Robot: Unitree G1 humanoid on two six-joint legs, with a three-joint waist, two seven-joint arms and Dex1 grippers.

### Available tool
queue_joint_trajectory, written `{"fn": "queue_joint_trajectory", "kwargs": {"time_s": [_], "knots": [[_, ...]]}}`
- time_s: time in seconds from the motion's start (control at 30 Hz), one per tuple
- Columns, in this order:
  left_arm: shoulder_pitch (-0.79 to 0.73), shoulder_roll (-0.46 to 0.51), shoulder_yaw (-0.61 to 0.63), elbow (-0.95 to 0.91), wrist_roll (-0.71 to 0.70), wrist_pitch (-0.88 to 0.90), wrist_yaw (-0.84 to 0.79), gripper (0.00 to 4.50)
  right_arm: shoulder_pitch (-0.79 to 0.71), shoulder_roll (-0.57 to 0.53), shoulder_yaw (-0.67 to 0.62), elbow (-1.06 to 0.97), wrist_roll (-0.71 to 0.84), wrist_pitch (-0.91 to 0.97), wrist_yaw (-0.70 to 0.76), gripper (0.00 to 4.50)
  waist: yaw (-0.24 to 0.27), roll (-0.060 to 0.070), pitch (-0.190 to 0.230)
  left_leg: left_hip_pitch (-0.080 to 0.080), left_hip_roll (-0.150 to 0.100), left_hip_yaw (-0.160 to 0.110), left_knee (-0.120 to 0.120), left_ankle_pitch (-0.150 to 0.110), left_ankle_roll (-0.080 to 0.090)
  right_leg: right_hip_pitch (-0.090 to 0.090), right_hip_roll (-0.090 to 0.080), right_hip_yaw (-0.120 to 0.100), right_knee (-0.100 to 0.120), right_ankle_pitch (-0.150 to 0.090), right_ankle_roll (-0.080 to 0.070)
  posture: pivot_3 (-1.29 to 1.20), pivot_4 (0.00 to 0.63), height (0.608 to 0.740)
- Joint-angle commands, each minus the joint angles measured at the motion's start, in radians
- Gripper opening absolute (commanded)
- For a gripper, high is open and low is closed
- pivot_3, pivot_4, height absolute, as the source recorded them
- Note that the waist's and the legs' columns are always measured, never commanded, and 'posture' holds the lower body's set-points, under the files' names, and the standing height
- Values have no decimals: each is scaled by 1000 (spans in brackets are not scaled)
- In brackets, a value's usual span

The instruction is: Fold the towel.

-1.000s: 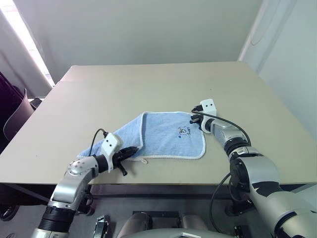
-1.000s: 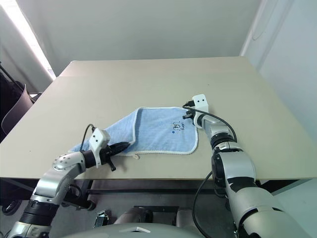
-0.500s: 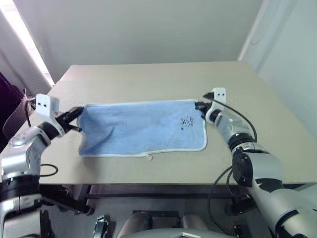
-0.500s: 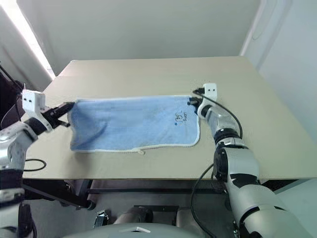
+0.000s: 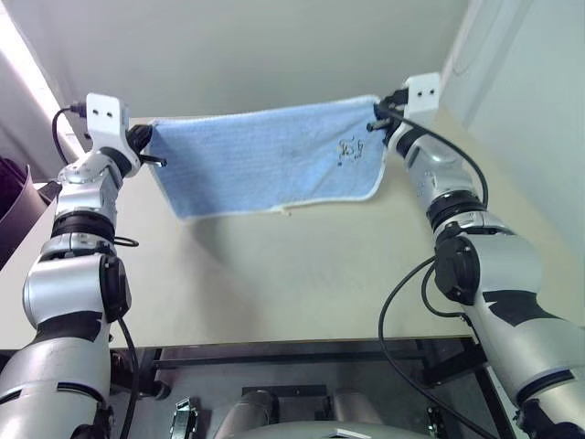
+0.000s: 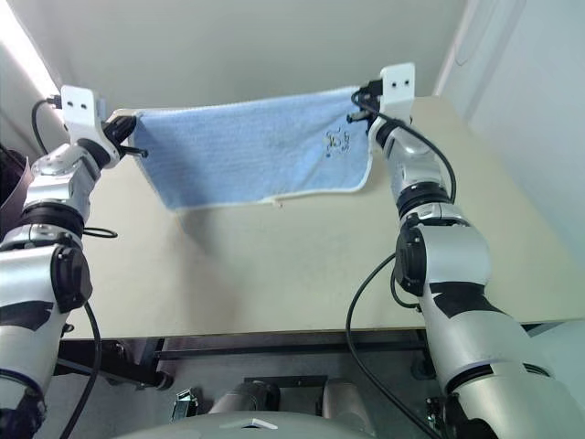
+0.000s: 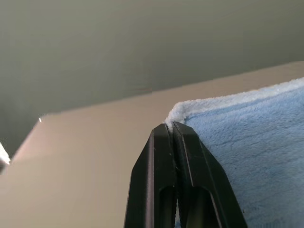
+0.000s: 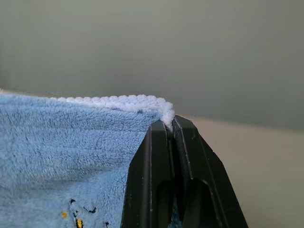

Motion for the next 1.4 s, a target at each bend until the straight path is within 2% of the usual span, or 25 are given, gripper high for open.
{"fn": "queue_joint_trajectory", "kwargs": {"time_s": [0.03, 0.2, 0.3, 0.4, 0.53, 0.67, 0.8, 0.93, 1.03, 1.1, 1.23, 1.4], "knots": [[-25, 55, -16, -8, 41, -85, -39, 53, -14, -31, -24, -18, 26, -40, 115, 0, -14, 0, 0, 0, 0, 0, 0, 0, 0, 0, 0, 0, 0, 0, 0, 0, 0, 740], [178, 132, -64, -100, 71, -251, -288, 53, 181, -34, -20, -113, 82, -114, 476, 0, -46, 0, -1, 4, 0, 1, -1, 0, 0, 3, 0, -1, 0, 0, 0, 0, 0, 740], [326, 180, -53, -168, 43, -265, -381, 53, 322, -34, -19, -226, 127, -79, 582, 0, -56, 0, -1, 6, 0, 1, -2, -2, 5, 5, 0, 0, 1, 0, 0, 0, 0, 740], [515, 212, -6, -290, -25, -241, -448, 53, 535, -34, -9, -480, 201, -5, 685, 0, -58, 1, -1, 5, 0, -1, -1, -2, 5, 3, 0, 0, 4, 0, 0, 0, 0, 740], [778, 242, 52, -539, -113, -146, -526, 53, 795, -79, -2, -870, 350, 246, 781, 0, -53, 1, -1, 6, 1, -1, 1, -2, 5, 2, 0, 0, 7, 0, 0, 0, 0, 740], [980, 268, 113, -701, -148, -63, -510, 53, 1010, -171, 29, -1115, 427, 426, 856, 0, -13, 1, -1, 8, 1, -1, 3, -3, 5, 2, 1, 0, 8, 0, 0, 0, 0, 740], [1170, 285, 167, -869, -205, 38, -540, 53, 1146, -265, 45, -1231, 456, 550, 884, 0, 28, 2, -1, 8, 3, 3, 4, -3, 4, 2, -1, 0, 8, -3, -5, 0, 0, 740], [1331, 303, 222, -1037, -273, 146, -583, 53, 1223, -331, 56, -1239, 441, 593, 890, 0, 63, 1, 0, 8, 5, 9, 4, -5, 1, 2, -4, 0, 7, -5, -7, 0, 0, 740], [1369, 312, 234, -1100, -288, 192, -592, 53, 1229, -339, 62, -1240, 445, 597, 879, 0, 82, 1, 0, 7, 10, 16, 4, -5, 2, 2, -4, -1, 5, -4, -7, 0, 0, 740], [1339, 312, 222, -1095, -280, 200, -578, 53, 1218, -328, 69, -1234, 435, 582, 860, 0, 93, 2, 0, 7, 18, 26, 4, -6, 2, 3, -4, -2, 3, -4, -7, 0, 0, 740], [1164, 282, 165, -991, -250, 183, -541, 53, 1135, -261, 58, -1166, 408, 535, 737, 0, 101, 1, 0, 7, 23, 30, 4, -6, 2, 3, -4, -5, 0, -4, -8, 0, 0, 740], [961, 240, 83, -807, -184, 126, -524, 53, 1060, -215, 78, -1093, 364, 483, 655, 0, 100, 1, -1, 7, 23, 31, 2, -5, 6, 2, -4, -7, -2, -2, -8, 0, 0, 740]]}}
